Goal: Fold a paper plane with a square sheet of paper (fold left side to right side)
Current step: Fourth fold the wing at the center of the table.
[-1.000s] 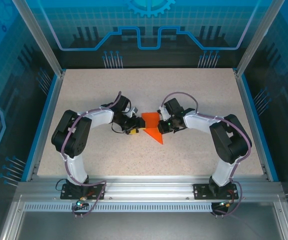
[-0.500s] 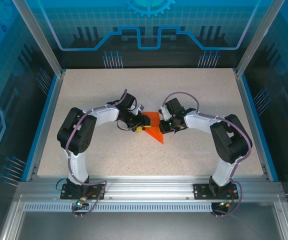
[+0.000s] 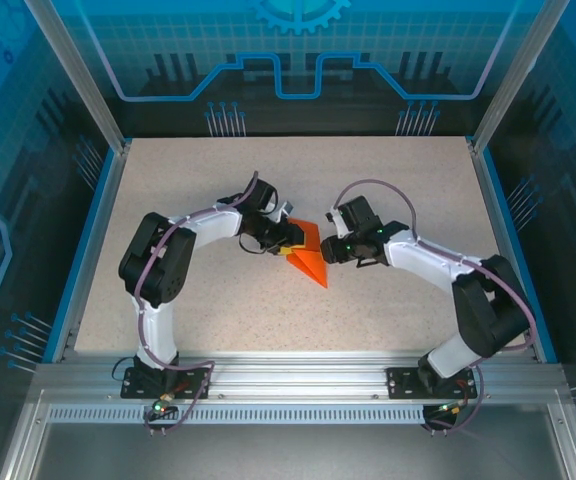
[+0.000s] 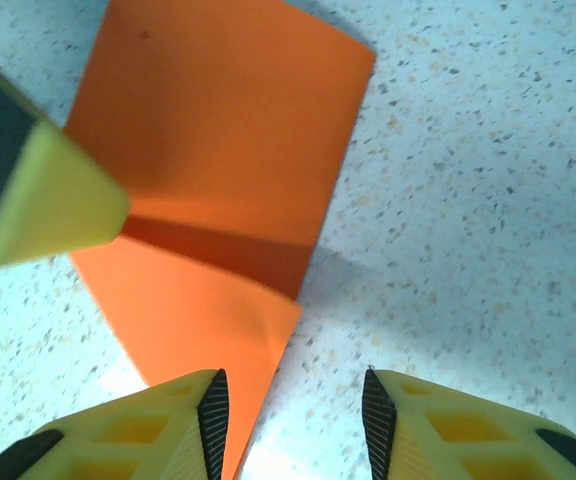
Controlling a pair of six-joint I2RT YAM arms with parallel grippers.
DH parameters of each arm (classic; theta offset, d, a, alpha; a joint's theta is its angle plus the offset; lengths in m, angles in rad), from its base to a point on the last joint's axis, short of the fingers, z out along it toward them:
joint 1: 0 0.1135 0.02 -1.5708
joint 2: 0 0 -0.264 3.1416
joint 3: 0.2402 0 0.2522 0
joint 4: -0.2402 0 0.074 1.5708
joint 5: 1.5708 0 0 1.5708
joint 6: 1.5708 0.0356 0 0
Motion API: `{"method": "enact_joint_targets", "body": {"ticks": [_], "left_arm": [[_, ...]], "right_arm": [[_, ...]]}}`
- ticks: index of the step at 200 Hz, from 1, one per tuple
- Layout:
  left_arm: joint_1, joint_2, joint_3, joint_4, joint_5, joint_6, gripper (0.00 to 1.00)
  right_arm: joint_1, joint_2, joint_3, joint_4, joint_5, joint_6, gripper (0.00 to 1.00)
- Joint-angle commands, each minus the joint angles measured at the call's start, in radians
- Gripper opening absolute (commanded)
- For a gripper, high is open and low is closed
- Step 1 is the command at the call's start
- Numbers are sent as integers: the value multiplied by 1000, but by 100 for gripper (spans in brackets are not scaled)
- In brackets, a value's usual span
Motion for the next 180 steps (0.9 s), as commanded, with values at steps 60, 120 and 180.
{"method": "enact_joint_targets", "body": {"ticks": [60, 120, 180], "left_arm": [[-6, 4, 59, -48, 15, -55, 28], [-9, 8, 75, -63, 13, -63, 27], [-9, -1, 80, -79, 3, -50, 30]], "right_arm": [[193, 28, -93, 101, 116, 46, 44], [204, 113, -33, 101, 136, 42, 42], [206, 149, -10, 77, 136, 40, 26]]}}
